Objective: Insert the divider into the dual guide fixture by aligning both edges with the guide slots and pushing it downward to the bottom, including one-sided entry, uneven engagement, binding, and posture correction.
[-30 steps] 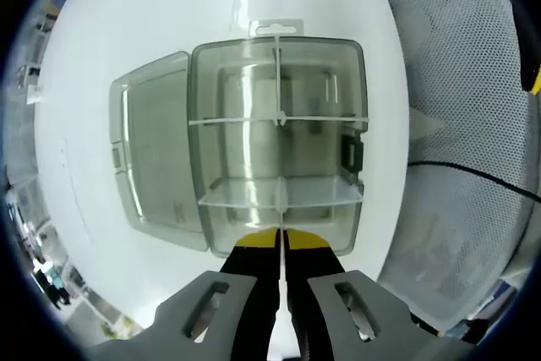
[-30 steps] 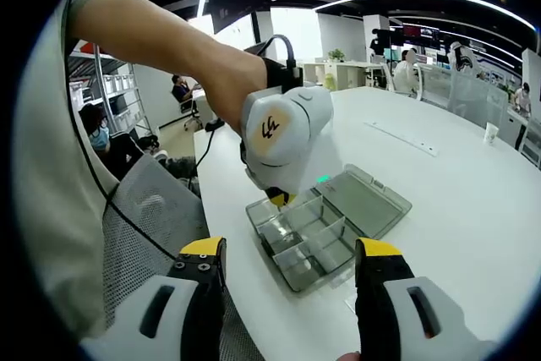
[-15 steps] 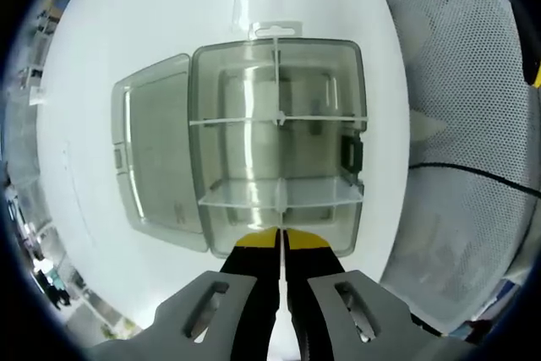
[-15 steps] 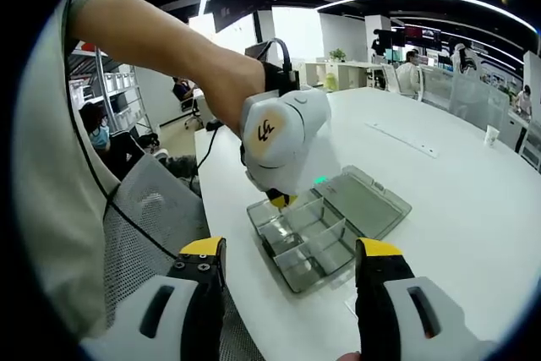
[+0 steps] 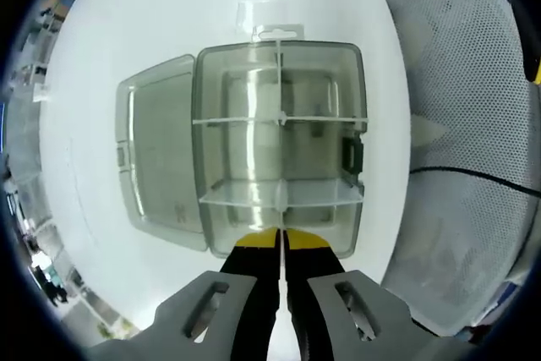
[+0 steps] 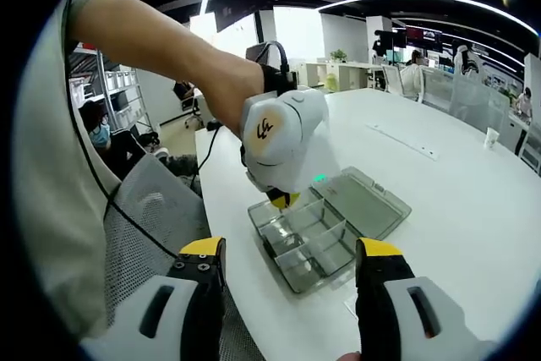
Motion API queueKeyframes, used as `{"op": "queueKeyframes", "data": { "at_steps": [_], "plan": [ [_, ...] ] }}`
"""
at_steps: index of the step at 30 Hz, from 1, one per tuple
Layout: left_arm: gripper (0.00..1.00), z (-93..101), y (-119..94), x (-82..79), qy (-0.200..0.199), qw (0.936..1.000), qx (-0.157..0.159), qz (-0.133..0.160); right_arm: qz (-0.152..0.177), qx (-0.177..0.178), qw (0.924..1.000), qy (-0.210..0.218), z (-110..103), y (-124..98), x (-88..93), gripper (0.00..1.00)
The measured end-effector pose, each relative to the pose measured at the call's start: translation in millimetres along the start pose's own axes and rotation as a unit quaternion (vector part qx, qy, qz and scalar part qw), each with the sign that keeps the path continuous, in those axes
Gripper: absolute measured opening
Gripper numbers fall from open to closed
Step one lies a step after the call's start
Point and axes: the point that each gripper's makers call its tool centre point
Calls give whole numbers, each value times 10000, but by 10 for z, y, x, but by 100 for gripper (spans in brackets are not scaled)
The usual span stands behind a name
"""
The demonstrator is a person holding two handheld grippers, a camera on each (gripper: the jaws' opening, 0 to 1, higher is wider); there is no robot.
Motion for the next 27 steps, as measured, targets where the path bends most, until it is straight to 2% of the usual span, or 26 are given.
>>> {"op": "queueKeyframes", "data": {
  "at_steps": [27],
  "plan": [
    [0,6,2,-5,68,9995,-242,204,-28,11,9999,-98,-48,-32,-39,60]
  ]
}}
Point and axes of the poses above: the point that each gripper's makers call its tool centre point, and the gripper's own axes: y roughly forward along the fingers, z roughly to its right, x roughly out of its underside, and after that the axes turned 10 degrees about -z, right-handed
